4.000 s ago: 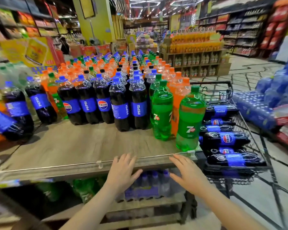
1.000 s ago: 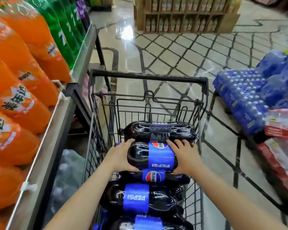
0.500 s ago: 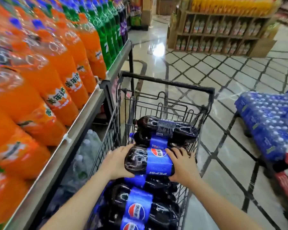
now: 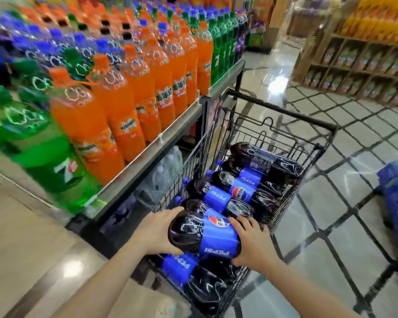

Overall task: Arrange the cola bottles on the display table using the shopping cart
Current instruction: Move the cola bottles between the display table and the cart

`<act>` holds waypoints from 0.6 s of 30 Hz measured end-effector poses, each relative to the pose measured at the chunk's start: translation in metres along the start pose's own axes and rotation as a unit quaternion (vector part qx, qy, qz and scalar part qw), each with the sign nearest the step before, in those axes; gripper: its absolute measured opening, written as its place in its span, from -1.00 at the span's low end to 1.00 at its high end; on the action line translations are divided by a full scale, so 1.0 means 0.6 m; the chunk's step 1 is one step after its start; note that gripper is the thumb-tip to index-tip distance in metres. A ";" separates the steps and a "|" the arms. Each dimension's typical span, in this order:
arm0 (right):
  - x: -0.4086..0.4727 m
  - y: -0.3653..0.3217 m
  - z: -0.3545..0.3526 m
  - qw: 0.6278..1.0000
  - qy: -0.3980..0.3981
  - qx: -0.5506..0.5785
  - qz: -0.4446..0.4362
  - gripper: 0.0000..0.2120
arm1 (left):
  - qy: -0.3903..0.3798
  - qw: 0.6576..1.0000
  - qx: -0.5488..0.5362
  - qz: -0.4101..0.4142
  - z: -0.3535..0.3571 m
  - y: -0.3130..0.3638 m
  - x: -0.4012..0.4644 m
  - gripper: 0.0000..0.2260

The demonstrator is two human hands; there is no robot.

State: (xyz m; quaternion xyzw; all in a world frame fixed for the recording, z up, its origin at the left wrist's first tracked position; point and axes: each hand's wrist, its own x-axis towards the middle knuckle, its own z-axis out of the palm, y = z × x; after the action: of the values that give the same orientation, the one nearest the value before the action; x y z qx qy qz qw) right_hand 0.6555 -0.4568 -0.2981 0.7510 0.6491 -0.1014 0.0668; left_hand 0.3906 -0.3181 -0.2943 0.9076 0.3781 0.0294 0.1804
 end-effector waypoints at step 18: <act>-0.102 -0.406 0.063 0.999 0.038 0.021 -0.032 0.03 | -0.011 0.999 -0.032 -0.031 -0.053 -0.247 -0.356 0.03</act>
State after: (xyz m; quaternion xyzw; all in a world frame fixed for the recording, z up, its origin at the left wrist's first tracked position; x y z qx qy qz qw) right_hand 0.4036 -0.4881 -0.3128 0.7347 0.6723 -0.0880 0.0229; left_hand 0.1321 -0.3612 -0.2991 0.8894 0.4032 0.0258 0.2138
